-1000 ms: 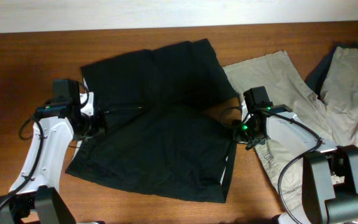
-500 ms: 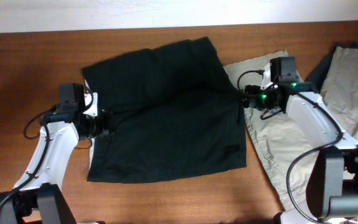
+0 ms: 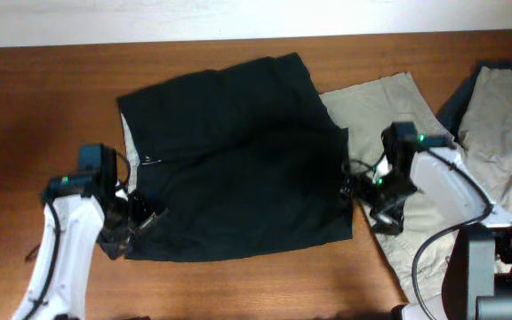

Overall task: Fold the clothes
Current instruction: 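Grasp the bottom corners of the black trousers with both grippers, then fold the bottom half of the black trousers up over the top half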

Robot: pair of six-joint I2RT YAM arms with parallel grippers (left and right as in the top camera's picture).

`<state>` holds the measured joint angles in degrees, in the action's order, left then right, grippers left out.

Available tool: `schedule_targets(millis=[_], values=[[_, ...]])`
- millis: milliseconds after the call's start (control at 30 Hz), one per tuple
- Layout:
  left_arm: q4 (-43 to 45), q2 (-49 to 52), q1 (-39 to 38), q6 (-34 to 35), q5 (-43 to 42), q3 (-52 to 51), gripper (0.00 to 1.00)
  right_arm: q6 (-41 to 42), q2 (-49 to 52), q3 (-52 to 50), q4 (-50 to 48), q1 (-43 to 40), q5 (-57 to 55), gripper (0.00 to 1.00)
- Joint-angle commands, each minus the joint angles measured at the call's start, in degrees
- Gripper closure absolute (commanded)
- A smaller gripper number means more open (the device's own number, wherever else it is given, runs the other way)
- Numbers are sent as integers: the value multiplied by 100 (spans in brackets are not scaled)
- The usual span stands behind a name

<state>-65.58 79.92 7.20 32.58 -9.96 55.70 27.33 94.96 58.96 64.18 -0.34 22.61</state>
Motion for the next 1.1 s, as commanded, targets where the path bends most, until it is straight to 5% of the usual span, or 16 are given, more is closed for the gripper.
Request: schedule_targets(millis=[0,100,200,267,433,533,633,767,800,867,1067], values=[[509,-313,4,721,72,-796,2,319,-234,-463,-387,-4,188,1],[1259,-302,11,1025,297,-1609,9,319,-234,-487,-610,-4,186,1],[1757,-302,11,1176,490,-1985,50,315,-234,-487,-621,-4,179,1],[1902,-302,11,1176,494,-2015,59,317,-234,-487,-610,-4,184,1],[2369,-302,11,1434,485,-2564,59,319,-234,-542,-490,28,184,1],[2365,-304,9,1405,485,-2605,100,326,-234,-763,-651,437,181,1],[1786,-326,11,938,487,-2284,100,695,-234,-1088,-1113,643,55,0],[1237,-334,9,542,485,-1788,100,887,-234,-1495,-1641,636,22,14],[1176,-345,9,503,487,-1775,100,992,-234,-1545,-1766,638,-44,27],[1088,-356,11,492,487,-1775,100,1027,-234,-1611,-1956,638,-79,91],[-238,-431,9,-555,466,-656,100,214,-584,-433,-861,236,-496,96]])
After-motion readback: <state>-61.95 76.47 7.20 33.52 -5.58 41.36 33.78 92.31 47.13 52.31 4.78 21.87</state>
